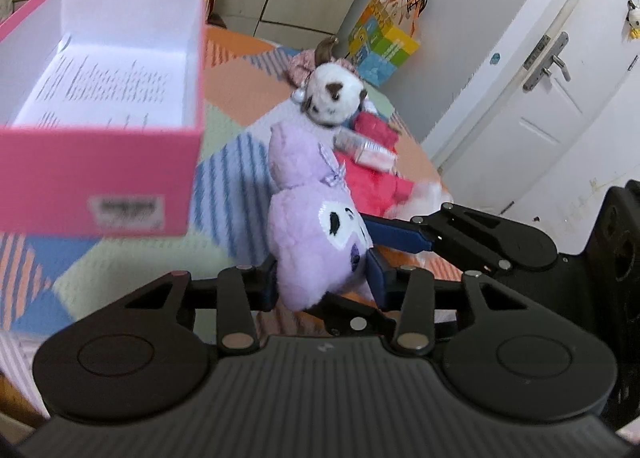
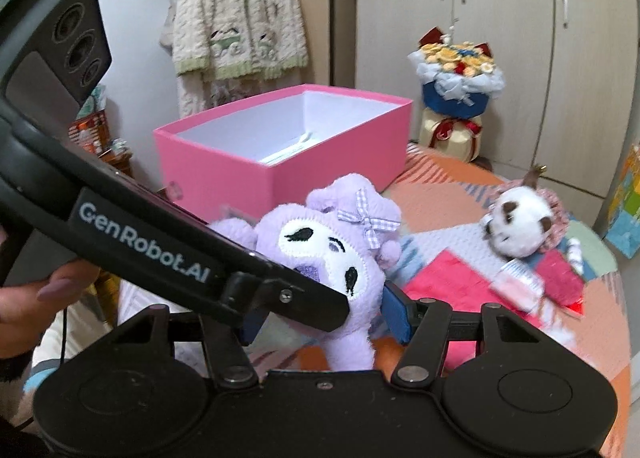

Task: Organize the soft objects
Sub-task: 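Carry the purple plush with the left gripper into the pink box and release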

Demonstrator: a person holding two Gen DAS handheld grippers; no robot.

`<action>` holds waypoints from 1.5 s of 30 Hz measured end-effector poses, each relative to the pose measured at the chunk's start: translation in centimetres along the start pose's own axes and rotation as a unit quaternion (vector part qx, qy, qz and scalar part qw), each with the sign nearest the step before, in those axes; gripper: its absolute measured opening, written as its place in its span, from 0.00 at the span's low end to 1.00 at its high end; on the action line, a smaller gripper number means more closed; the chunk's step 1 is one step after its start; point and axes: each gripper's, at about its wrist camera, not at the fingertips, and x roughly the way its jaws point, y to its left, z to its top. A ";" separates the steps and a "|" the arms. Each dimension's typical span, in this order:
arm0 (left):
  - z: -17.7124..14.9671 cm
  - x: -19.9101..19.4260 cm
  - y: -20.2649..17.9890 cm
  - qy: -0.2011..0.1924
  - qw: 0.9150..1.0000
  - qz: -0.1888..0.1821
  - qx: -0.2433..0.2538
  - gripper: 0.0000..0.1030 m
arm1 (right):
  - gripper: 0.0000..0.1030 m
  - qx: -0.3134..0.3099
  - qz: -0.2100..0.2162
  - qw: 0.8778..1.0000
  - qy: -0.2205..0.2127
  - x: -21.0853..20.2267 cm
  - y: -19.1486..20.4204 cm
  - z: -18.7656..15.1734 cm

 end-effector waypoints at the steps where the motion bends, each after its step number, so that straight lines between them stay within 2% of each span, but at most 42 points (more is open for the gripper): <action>1: -0.5 -0.5 0.2 0.002 1.000 0.000 -0.001 0.38 | 0.62 -0.003 0.005 1.000 0.003 -0.1 0.6 -0.2; 11: -3.1 -7.8 1.9 -0.005 1.000 0.001 -0.005 0.37 | 0.62 -0.042 0.053 0.998 0.010 -1.8 6.1 0.8; 15: -3.3 -10.7 2.3 -0.020 1.000 0.017 -0.001 0.36 | 0.62 -0.058 0.081 0.995 0.001 -2.5 7.9 2.1; 19: -1.9 -12.3 2.6 -0.032 0.998 0.047 0.013 0.35 | 0.62 -0.074 0.093 0.993 -0.008 -1.9 9.3 4.0; 23: 1.5 -12.8 3.9 -0.032 0.999 0.039 0.002 0.36 | 0.62 -0.089 0.082 0.993 -0.014 -1.0 9.5 6.8; 28: 6.2 -11.5 5.7 -0.033 0.999 0.041 -0.006 0.36 | 0.62 -0.105 0.059 0.993 -0.010 1.4 8.3 10.8; 31: 9.2 -10.0 6.3 -0.025 0.998 0.056 0.023 0.35 | 0.61 -0.122 0.042 0.992 -0.008 3.5 7.6 12.9; 39: 16.9 -4.1 10.8 0.008 0.999 0.049 0.000 0.35 | 0.60 -0.085 0.025 0.996 0.011 10.3 3.0 16.8; 45: 20.5 1.3 14.5 0.041 0.998 0.016 -0.053 0.35 | 0.59 -0.057 0.012 0.996 0.062 15.5 -0.5 18.6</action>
